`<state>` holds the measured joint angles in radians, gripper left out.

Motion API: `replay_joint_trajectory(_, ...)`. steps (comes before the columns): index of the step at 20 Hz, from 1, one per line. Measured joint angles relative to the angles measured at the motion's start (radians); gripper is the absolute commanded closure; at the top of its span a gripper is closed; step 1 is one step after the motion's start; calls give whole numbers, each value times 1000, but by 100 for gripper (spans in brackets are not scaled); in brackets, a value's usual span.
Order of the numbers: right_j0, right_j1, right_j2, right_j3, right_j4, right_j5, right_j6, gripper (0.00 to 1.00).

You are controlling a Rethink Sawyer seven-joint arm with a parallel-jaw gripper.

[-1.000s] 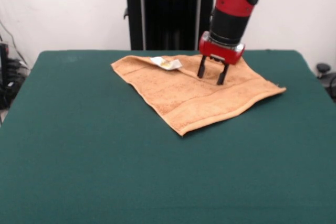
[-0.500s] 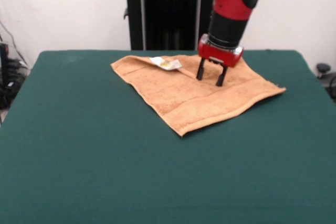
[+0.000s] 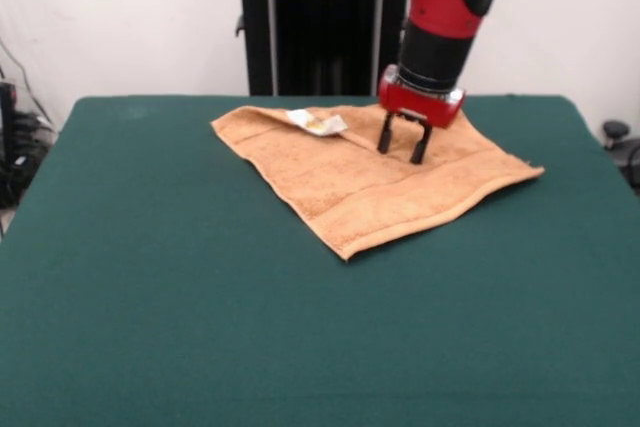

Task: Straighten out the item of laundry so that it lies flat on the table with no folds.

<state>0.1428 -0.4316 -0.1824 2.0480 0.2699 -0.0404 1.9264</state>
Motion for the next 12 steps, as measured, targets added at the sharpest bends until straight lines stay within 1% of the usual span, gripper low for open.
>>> replay_joint_trajectory(12,3,1,-3,-12,0,17,0,100)
